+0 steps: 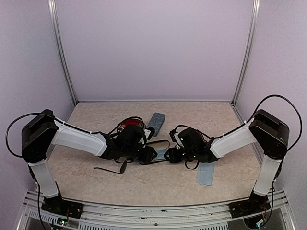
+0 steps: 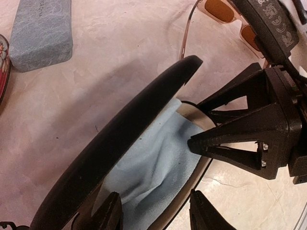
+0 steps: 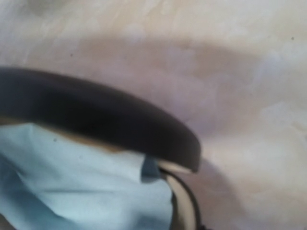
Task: Organize the sunglasses
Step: Adjust the folded cleaning cloth on the sunglasses case.
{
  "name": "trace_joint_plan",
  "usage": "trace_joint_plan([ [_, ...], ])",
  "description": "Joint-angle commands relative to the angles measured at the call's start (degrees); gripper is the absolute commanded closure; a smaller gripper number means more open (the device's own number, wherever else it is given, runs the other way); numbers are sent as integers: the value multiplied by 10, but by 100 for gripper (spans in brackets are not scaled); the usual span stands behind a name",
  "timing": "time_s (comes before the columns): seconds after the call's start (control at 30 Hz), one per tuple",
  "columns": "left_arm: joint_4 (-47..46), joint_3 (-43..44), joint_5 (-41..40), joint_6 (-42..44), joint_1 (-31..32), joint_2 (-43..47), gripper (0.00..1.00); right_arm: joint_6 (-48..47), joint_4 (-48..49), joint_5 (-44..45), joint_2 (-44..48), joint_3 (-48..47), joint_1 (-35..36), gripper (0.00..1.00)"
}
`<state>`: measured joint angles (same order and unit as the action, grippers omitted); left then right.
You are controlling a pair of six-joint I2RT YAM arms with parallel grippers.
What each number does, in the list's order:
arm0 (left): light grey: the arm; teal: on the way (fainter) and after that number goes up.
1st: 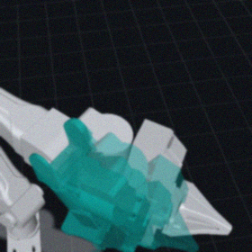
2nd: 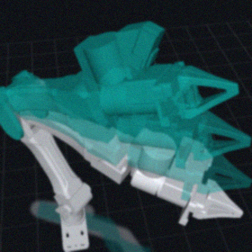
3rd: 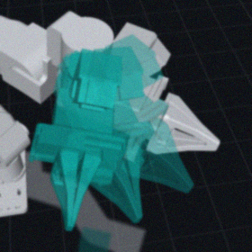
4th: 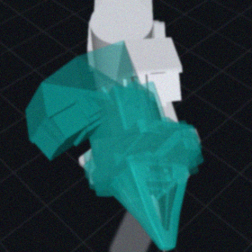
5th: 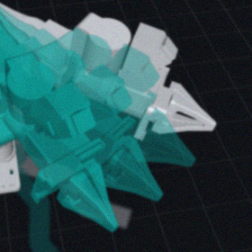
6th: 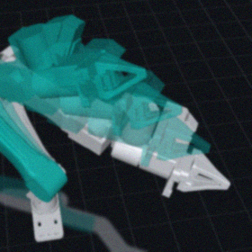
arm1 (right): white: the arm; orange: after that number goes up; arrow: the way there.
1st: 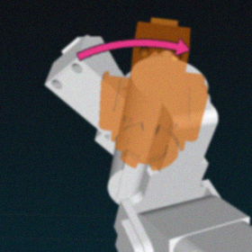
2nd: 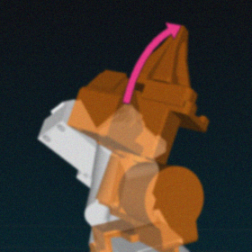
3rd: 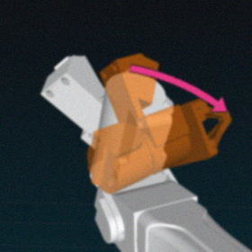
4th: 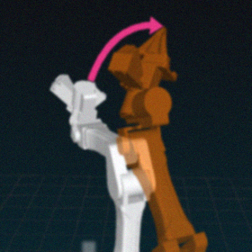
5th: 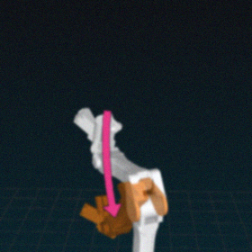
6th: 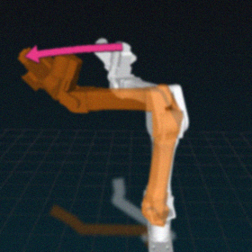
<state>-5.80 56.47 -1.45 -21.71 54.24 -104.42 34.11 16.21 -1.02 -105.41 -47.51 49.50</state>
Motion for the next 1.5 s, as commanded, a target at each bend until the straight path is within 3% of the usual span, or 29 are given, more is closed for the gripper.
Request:
trace_joint_plan([
  [0.0,-1,-14,-25,-5,-2,-3,53,-1,-37,-4,3,15,10,60],
  [0.27,24,-11,-72,4,-2,-6,53,-3,-44,-2,7,13,10,60],
  [0.8,33,27,-89,60,32,5,52,-9,-41,-9,7,13,10,61],
  [1.47,-9,-41,-62,19,56,41,50,7,-25,-24,43,34,10,57],
])
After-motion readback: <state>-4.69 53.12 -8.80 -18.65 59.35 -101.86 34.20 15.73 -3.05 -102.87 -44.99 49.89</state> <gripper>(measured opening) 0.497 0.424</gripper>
